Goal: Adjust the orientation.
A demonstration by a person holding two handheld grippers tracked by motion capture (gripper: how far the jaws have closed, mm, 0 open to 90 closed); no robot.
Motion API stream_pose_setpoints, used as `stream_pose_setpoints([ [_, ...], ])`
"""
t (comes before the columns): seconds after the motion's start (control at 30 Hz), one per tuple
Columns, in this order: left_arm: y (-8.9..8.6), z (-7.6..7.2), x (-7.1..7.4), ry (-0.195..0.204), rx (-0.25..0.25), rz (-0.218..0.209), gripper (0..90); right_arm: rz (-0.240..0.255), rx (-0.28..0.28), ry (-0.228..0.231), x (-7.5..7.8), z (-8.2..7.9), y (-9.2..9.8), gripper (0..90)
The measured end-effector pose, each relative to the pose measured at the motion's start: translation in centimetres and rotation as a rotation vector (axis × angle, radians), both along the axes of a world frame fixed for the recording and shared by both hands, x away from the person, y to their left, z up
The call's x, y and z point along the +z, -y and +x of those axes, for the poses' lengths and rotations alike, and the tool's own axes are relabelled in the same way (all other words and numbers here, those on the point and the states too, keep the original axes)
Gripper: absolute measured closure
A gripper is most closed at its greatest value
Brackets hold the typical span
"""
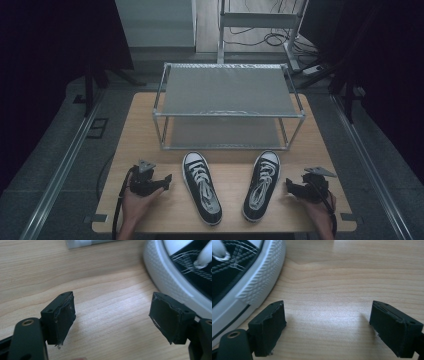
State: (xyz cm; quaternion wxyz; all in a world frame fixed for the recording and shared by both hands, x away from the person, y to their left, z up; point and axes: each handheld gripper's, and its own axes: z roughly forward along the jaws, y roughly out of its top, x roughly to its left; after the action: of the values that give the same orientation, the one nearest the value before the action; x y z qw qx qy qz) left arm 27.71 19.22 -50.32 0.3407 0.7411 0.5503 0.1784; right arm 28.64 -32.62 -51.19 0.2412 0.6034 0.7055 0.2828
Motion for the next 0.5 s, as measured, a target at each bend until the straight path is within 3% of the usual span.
stream_pose_setpoints([
  [0.03, 0.0, -0.1, 0.1, -0.002, -0.005, 0.0, 20.6, 0.03, 0.016, 0.022, 0.5, -0.5, 0.2, 18.8],
  [0.17, 0.0, -0.7, 0.7, 0.006, -0.022, -0.024, 20.7, 0.043, 0.049, 0.073, 1.6, -1.5, -0.1, 29.3],
  [0.27, 0.3, -1.2, 1.3, 0.003, -0.042, -0.034, 20.6, 0.08, 0.125, 0.123, 3.3, -2.8, -0.8, 41.8],
  [0.3, 0.3, -1.3, 1.5, 0.009, -0.043, -0.033, 20.6, 0.116, 0.173, 0.136, 4.1, -3.4, -1.3, 48.0],
  [0.4, 0.5, -1.7, 1.9, 0.009, -0.055, -0.041, 20.5, 0.143, 0.206, 0.149, 4.7, -3.9, -1.6, 55.1],
  [0.43, 0.5, -1.8, 2.0, 0.011, -0.058, -0.038, 20.5, 0.172, 0.238, 0.158, 5.3, -4.3, -2.1, 63.9],
  [0.47, 0.6, -1.9, 2.0, 0.013, -0.062, -0.036, 20.5, 0.172, 0.238, 0.158, 5.3, -4.3, -2.1, 63.9],
  [0.5, 0.6, -1.9, 2.1, 0.014, -0.062, -0.039, 20.5, 0.193, 0.274, 0.161, 5.8, -4.6, -2.6, 72.3],
])
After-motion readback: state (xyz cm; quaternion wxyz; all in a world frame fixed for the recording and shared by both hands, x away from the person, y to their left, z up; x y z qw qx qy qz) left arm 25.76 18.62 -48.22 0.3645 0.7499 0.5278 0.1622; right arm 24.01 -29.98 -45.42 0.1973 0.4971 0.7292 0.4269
